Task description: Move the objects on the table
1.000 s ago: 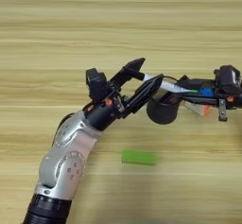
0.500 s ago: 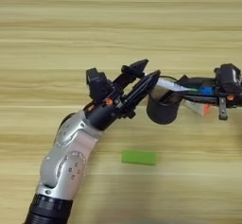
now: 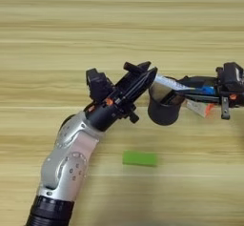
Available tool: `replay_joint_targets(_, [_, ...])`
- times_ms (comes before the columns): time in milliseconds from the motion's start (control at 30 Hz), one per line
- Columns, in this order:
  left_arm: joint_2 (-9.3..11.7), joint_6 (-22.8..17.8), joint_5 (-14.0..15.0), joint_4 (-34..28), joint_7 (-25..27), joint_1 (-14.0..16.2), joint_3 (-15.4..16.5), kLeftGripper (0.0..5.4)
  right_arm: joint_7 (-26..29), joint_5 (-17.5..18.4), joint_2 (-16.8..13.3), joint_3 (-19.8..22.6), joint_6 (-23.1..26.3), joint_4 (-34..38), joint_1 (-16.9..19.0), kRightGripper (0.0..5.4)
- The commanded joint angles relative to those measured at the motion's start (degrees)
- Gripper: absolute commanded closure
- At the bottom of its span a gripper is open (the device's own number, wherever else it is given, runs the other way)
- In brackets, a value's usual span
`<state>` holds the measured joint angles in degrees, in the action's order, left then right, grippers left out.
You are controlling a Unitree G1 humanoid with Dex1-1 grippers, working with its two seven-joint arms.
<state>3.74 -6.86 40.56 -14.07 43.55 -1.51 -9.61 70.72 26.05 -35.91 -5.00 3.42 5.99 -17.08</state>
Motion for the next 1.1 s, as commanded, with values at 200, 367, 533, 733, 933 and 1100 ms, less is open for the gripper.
replay_joint_targets(200, [-0.2,0.2,-1.0,-0.2,0.9,-0.2,0.0,4.69,0.2,0.5,-0.3,1.0,1.0,-0.1,-1.2,4.66])
replay_joint_targets(367, [-0.1,0.1,-0.9,-0.3,1.1,-0.1,0.2,4.7,0.1,0.5,-0.1,1.0,1.2,0.0,-1.2,4.66])
replay_joint_targets(533, [0.0,0.2,-0.9,-0.2,1.2,0.0,0.4,4.7,0.0,0.4,0.1,0.9,1.4,0.2,-1.1,4.66])
replay_joint_targets(733, [0.0,0.3,-0.9,-0.2,1.2,0.1,0.6,4.7,-0.4,0.4,0.5,1.0,1.5,0.2,-1.1,4.27])
replay_joint_targets(933, [0.0,0.4,-0.8,-0.1,1.4,0.1,0.8,4.72,-0.7,0.6,1.0,1.1,1.7,0.4,-1.0,3.57])
replay_joint_targets(1100, [0.1,0.4,-0.8,0.0,1.5,0.1,0.9,4.72,-0.8,1.6,1.2,1.7,2.1,1.2,-0.7,3.02])
